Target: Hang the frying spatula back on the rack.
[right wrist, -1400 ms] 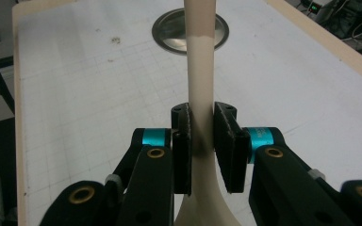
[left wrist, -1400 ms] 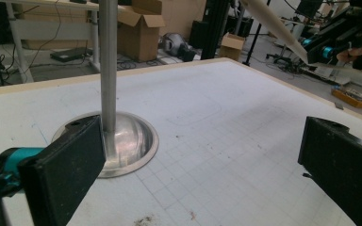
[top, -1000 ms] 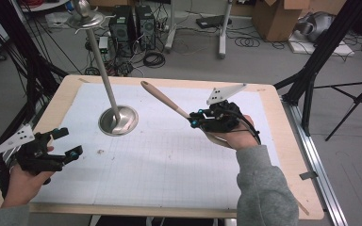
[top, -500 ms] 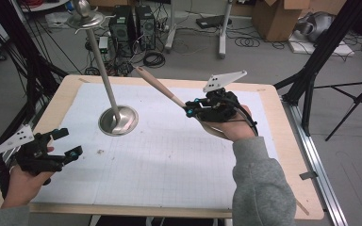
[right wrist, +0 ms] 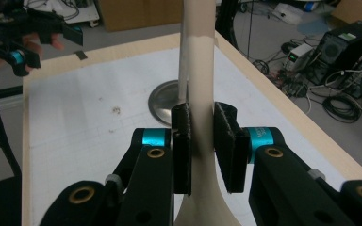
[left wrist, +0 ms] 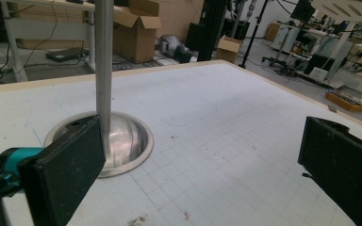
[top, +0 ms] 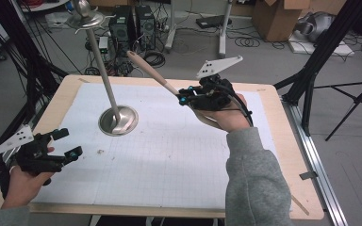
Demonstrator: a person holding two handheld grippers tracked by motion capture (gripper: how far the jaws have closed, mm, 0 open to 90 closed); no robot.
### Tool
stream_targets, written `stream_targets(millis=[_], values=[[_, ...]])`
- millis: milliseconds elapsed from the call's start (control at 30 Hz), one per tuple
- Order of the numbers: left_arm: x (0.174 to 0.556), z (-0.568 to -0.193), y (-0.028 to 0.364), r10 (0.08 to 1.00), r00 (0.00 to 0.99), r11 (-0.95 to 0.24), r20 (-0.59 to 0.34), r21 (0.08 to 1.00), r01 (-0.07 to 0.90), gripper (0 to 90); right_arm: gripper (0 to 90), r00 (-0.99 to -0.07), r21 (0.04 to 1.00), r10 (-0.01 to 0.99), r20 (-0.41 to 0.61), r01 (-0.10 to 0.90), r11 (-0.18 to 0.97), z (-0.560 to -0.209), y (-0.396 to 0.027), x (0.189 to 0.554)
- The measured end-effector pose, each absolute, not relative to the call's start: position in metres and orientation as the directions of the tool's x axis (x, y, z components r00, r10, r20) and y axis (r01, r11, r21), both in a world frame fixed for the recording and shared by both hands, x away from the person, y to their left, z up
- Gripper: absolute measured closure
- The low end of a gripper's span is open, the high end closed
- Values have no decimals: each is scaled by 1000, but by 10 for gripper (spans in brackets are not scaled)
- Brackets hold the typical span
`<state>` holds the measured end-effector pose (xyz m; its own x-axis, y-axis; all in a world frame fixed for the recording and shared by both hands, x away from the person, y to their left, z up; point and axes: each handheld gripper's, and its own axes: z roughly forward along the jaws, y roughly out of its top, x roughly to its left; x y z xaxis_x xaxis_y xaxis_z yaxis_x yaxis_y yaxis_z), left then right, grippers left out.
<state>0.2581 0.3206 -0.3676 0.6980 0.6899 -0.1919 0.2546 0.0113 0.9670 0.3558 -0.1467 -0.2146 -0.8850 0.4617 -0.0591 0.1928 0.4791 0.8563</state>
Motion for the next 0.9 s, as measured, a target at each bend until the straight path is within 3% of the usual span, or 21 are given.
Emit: stream_targets(millis=[900], values=[[253,-367,325,688,695,31,-207,966,256,18,778,-874,885,479,-81,158,438,-183,-109,367]])
